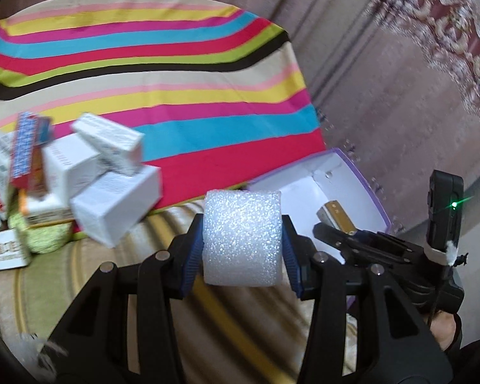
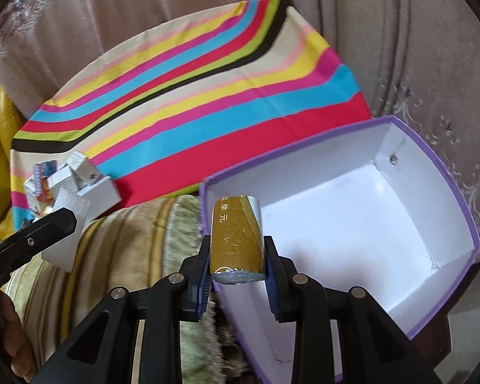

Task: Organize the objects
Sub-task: 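Carry the gold item with the right gripper while the left gripper grasps the foam block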

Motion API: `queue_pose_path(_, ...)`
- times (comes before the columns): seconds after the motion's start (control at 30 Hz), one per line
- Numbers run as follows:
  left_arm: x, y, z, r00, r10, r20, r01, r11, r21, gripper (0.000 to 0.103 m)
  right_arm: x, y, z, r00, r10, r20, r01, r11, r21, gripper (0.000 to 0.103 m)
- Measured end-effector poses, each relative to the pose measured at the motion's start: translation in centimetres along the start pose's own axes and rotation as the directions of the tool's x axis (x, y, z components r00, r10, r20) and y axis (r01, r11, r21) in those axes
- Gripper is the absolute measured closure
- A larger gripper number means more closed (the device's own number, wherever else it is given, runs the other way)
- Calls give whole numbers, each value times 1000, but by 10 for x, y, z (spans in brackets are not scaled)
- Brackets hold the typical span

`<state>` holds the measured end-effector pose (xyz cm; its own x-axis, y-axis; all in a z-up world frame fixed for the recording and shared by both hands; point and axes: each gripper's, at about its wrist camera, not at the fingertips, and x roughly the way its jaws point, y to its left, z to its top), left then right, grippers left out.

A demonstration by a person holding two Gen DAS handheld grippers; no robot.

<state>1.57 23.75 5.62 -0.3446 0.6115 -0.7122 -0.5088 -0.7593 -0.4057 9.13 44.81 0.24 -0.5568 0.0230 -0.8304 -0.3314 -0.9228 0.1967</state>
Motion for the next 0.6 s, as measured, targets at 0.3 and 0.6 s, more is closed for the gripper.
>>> queue_pose_path(0.3,35,-34,5,996,-53,-71,58,996,63,53,2,-28,-2,995,-103,-18,104,993,59,72)
queue_pose_path(0.6,59,-56,11,987,-123,-105,132,988,83,43,3,-46,-4,988,-153,-30,155,982,110,62)
